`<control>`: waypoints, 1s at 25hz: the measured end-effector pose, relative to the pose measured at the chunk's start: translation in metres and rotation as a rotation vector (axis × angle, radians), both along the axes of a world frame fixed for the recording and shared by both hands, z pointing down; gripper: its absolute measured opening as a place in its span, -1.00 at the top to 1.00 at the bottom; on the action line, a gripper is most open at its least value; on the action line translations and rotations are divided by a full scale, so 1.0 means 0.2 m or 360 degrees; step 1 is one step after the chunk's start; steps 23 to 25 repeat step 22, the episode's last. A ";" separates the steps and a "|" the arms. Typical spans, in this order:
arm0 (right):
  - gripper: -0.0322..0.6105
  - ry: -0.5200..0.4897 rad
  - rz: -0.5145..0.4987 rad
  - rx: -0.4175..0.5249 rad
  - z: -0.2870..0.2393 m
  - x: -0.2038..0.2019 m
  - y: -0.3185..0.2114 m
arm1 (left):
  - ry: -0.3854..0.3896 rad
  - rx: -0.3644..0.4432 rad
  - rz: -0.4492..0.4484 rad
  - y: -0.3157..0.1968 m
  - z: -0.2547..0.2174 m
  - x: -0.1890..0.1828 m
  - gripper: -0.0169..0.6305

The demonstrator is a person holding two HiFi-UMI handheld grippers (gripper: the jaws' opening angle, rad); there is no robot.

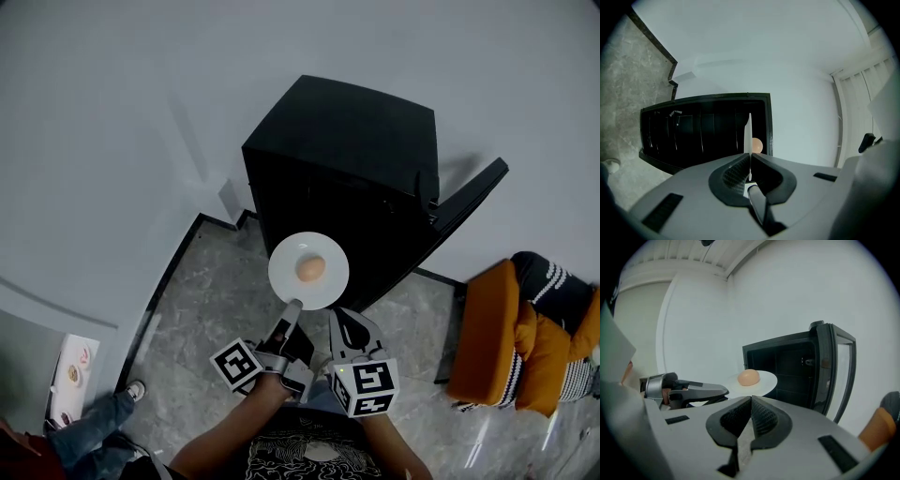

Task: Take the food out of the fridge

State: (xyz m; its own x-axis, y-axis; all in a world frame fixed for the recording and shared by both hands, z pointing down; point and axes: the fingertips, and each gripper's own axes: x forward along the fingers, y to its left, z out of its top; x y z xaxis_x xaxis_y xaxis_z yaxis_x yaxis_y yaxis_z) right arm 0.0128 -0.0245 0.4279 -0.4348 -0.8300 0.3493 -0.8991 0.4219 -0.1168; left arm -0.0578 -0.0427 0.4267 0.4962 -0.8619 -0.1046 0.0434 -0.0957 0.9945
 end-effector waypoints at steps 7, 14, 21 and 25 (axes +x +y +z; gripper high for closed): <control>0.83 0.0007 0.0064 0.0015 0.01 -0.06 0.12 | 0.0022 0.0004 0.0033 0.12 -0.01 -0.06 0.89; 0.83 0.0029 0.0102 0.0031 0.00 -0.09 0.19 | 0.0044 0.0014 0.0061 0.18 -0.01 -0.09 0.89; 0.83 0.0046 0.0123 0.0038 -0.02 -0.13 0.24 | 0.0051 0.0017 0.0081 0.22 -0.02 -0.14 0.89; 0.83 0.0047 0.0125 0.0040 -0.02 -0.14 0.25 | 0.0054 0.0017 0.0082 0.23 -0.02 -0.14 0.89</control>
